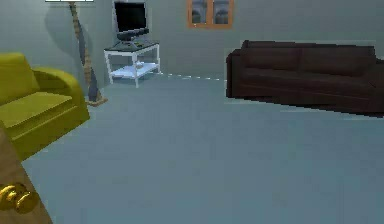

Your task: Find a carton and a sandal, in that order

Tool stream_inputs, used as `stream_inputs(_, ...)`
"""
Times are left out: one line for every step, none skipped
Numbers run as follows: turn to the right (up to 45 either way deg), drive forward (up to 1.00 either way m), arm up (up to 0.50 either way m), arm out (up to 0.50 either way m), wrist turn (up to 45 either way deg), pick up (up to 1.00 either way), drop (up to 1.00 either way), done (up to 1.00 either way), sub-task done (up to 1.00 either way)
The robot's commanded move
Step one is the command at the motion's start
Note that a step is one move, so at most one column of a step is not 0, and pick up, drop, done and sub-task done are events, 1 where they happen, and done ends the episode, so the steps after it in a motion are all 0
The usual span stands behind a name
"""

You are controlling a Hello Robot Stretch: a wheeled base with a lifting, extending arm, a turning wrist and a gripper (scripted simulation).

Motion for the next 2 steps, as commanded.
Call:
stream_inputs(0.0, 0.90, 0.00, 0.00, 0.0, 0.00, 0.00, 0.00, 0.00)
stream_inputs(-45.0, 0.00, 0.00, 0.00, 0.0, 0.00, 0.00, 0.00, 0.00)
